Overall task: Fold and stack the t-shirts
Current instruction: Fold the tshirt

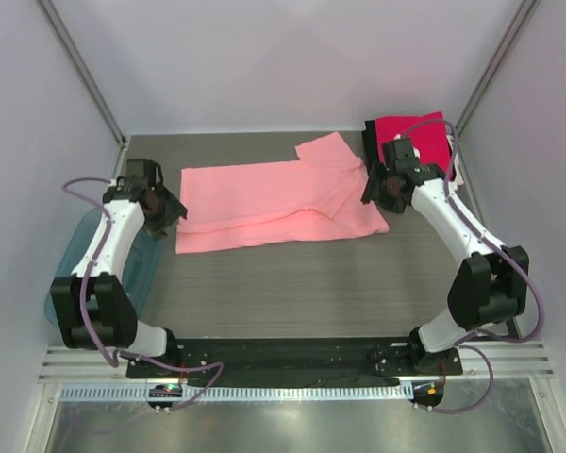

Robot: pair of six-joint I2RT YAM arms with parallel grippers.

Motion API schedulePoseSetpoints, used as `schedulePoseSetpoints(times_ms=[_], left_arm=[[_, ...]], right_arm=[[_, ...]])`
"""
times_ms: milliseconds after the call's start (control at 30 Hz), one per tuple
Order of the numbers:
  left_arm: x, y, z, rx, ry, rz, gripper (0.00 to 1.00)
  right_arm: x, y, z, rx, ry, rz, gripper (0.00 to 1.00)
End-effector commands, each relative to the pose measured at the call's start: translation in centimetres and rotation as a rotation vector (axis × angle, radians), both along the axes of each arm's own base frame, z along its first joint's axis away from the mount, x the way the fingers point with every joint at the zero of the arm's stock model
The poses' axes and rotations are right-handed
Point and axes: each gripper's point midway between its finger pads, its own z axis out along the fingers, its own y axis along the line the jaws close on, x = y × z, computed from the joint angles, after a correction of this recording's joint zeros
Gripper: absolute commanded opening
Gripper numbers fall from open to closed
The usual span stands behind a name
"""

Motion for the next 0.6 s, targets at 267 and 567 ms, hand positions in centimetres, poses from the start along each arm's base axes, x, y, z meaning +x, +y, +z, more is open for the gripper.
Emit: schedulePoseSetpoints(times_ms=[267,567], left_arm=[[-4.0,-1.5,-7.4,-0.068,0.031,0.009,0.63],[-2.4,-0.8,-10.1,-0.039,0.037,0.043,0.64]], right_arm=[[-1.7,-1.2,-6.9,0.176,0.063,0.001,0.62],[-0.4,-2.5,-10.4,0.162,0.115,-0.037,0.62]])
